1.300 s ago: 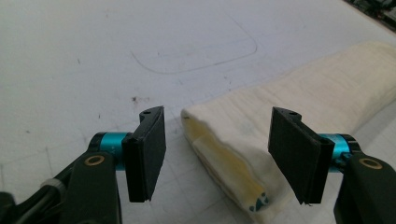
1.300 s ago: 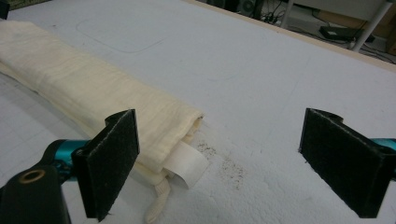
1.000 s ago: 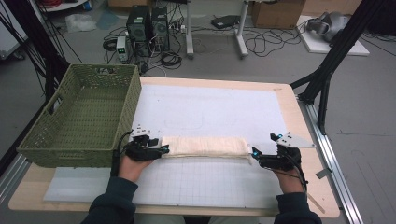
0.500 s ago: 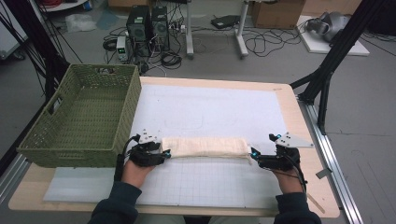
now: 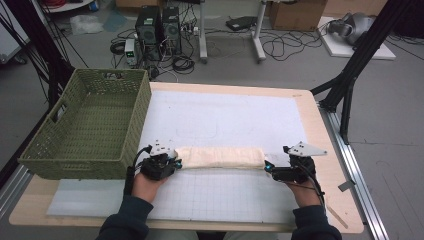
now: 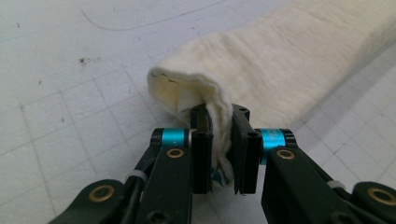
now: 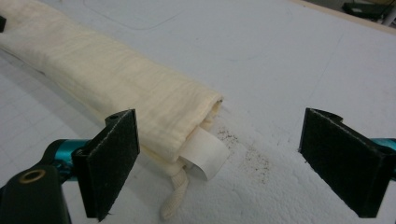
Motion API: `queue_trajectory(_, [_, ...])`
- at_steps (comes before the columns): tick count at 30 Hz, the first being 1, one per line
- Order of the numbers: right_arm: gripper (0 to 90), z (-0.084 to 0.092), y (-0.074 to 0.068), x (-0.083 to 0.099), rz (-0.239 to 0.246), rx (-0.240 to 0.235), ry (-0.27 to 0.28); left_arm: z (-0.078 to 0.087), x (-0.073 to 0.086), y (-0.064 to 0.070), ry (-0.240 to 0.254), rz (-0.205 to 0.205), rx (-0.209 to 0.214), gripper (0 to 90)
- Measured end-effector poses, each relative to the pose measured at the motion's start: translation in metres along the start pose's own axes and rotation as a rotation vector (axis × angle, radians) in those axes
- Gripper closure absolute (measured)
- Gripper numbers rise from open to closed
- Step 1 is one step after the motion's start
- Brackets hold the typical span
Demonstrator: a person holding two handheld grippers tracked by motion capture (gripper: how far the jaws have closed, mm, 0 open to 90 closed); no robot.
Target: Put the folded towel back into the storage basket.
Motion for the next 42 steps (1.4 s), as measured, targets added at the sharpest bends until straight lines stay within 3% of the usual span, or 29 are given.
queue_trajectory(2, [24.9, -0.001, -0.002, 0.001, -0.005, -0.003, 0.002, 0.000, 0.000, -0.001, 0.000, 0.005, 0.006, 79.8])
queue_trajectory(6, [35.5, -0.009, -0.007, 0.006, -0.037, -0.018, -0.005, 0.000, 0.000, -0.001, 0.001, 0.003, 0.008, 79.7])
queue_trajectory(14, [44.9, -0.025, -0.013, 0.008, -0.068, -0.038, -0.046, 0.000, 0.000, -0.002, 0.002, -0.015, 0.015, 79.7])
queue_trajectory(20, [49.5, -0.034, -0.016, 0.012, -0.035, -0.020, -0.116, 0.000, 0.001, -0.002, 0.004, -0.021, 0.019, 79.7])
queue_trajectory(26, [59.9, -0.034, -0.019, 0.014, -0.014, -0.036, -0.121, 0.000, 0.001, -0.003, 0.007, -0.020, 0.022, 79.7])
queue_trajectory(31, [66.8, -0.035, -0.017, 0.017, -0.077, -0.080, -0.110, 0.000, 0.001, -0.003, 0.009, -0.020, 0.024, 79.8])
queue_trajectory(37, [80.1, -0.035, -0.019, 0.017, -0.102, -0.115, -0.116, 0.000, 0.001, -0.004, 0.011, -0.020, 0.026, 80.2])
queue_trajectory(39, [81.7, -0.035, -0.020, 0.016, -0.094, -0.113, -0.118, 0.000, 0.001, -0.004, 0.012, -0.015, 0.026, 80.7])
queue_trajectory(42, [83.2, -0.034, -0.024, 0.013, -0.038, -0.083, -0.125, 0.001, 0.000, -0.004, 0.013, -0.015, 0.025, 81.6])
Point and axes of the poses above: each handheld gripper's, and its own axes: z roughly backward along the jaws, x roughly out of its underside, y roughly to its right, the point moved 2 cm from there along -z, roughly forward along the jaws, and after that the axes turned 1 degree about x, right-handed, at the moved point
